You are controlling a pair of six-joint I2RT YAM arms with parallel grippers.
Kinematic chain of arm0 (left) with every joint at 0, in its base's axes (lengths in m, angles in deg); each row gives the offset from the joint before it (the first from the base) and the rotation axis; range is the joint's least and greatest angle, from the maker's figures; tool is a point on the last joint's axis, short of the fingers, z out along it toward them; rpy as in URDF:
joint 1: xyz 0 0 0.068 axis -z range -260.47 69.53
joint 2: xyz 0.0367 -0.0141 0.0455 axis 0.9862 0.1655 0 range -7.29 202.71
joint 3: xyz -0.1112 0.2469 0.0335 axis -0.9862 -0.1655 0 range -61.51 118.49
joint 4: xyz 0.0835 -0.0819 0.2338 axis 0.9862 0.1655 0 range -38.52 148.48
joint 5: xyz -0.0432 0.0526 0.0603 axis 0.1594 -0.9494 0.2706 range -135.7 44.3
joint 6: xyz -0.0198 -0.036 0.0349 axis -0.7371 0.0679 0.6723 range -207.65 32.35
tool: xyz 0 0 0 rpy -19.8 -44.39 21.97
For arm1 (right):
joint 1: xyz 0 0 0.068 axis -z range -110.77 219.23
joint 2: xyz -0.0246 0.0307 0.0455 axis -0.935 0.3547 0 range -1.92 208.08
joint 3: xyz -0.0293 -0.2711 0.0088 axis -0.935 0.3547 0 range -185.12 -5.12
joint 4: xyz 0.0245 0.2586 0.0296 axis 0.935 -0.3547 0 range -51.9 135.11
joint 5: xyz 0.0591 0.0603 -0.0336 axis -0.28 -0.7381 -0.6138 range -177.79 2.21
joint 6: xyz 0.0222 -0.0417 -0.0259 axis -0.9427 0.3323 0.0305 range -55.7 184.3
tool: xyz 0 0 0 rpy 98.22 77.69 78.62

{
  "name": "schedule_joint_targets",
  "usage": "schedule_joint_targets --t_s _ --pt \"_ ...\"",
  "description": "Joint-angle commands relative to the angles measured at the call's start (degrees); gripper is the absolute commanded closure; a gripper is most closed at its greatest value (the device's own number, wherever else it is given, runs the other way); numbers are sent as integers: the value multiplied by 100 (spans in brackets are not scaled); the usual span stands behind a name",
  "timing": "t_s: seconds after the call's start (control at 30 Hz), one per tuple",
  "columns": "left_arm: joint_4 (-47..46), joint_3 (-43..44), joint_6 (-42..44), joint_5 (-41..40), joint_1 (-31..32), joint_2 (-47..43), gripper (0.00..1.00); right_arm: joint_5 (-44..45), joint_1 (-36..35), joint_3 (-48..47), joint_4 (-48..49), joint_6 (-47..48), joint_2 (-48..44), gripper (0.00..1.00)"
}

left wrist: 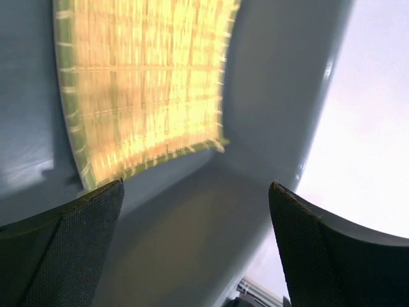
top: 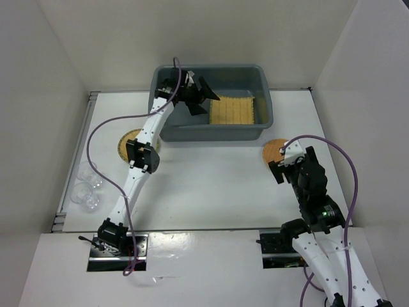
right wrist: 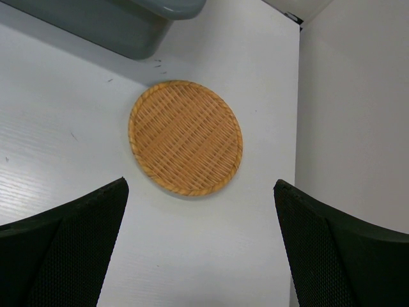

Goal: Place the mixed dishes into the plastic bin

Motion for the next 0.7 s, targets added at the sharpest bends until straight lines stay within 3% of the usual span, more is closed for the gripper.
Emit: schedule_joint_targets --t_s 0.0,0.13,0.3,0.37,0.53,0.67 --pt "678 225 437 -54 -165 -419 0 137 59 -224 -139 228 25 1" --pt "1309 225 877 -589 -165 -761 0 875 59 -425 -366 729 -80 1" --pt "2048 225 1447 -1554 -165 -1156 0 938 355 -820 -842 626 586 1" --pt "2462 225 1615 -1950 -104 -1507 0 406 690 -1023 -956 441 1277 1" --pt "2735 -159 2370 -4199 510 -2928 0 -845 2027 -1902 -1150 -16 2853 1" --pt "2735 -1038 2556 -4652 626 -3836 0 -1732 2510 -2149 -1317 263 3732 1"
